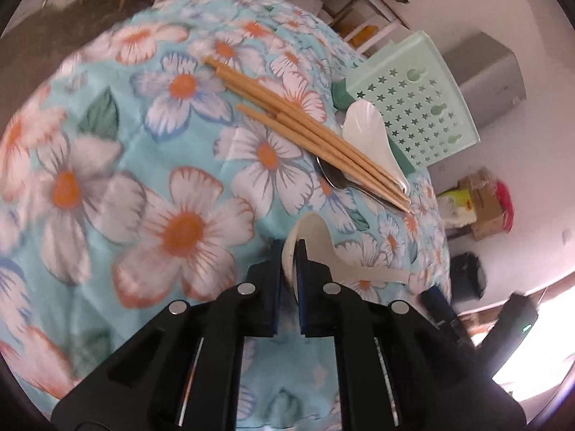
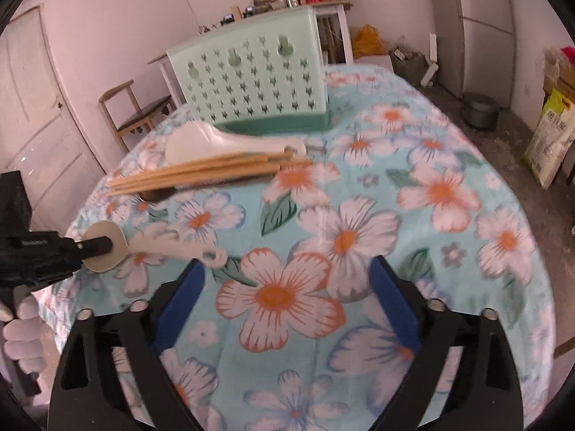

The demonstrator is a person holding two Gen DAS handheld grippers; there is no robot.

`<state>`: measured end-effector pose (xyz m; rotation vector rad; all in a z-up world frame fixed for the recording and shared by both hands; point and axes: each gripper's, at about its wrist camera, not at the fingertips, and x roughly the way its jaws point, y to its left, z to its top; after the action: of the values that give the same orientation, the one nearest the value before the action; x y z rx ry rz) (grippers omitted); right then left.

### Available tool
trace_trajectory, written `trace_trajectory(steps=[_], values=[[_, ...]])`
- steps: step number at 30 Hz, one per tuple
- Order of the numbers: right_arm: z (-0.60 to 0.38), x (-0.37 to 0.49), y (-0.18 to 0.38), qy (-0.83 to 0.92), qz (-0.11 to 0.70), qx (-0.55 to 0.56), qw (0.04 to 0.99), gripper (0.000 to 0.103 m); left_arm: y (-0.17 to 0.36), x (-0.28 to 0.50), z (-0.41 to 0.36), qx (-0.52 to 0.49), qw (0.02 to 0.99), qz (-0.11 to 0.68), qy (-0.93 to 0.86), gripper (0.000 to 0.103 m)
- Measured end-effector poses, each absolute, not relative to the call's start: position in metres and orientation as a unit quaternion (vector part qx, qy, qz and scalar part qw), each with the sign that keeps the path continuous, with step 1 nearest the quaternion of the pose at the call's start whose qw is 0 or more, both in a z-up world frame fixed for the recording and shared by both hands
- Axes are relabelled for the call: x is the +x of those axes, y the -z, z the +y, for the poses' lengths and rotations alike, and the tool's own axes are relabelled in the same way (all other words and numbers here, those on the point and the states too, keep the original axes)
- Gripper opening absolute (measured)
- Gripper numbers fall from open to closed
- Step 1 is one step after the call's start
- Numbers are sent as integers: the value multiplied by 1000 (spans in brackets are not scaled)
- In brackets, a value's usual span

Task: Organize utensils
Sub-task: 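Hold the white ladle in the left tool while the right tool approaches the metal spoon, then grasp the metal spoon beside the chopsticks with the right tool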

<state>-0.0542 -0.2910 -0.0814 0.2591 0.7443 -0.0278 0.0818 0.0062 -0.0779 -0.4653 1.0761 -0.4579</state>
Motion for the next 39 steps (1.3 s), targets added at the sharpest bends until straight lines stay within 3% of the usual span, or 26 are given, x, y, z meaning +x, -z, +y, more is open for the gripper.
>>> trace_trajectory(steps=[4,8,13,18,28,39], values=[[-286,-57,43,-11,314,76,946,84,69,82,3,-137,804,513,267,7],[-259,-36,15,-53,295,4,954,79,77,86,15,-152,790,522,283,7],[-213,15,24,-112,338,-67,932,53,84,82,21,-172,794,505,291,7],[-183,56,48,-150,390,-110,902,38,89,78,25,-183,799,489,300,9],[-151,80,71,-158,420,-212,868,37,95,79,30,-202,794,472,326,9],[-153,97,66,-131,407,-190,884,37,97,76,35,-206,792,471,328,9]])
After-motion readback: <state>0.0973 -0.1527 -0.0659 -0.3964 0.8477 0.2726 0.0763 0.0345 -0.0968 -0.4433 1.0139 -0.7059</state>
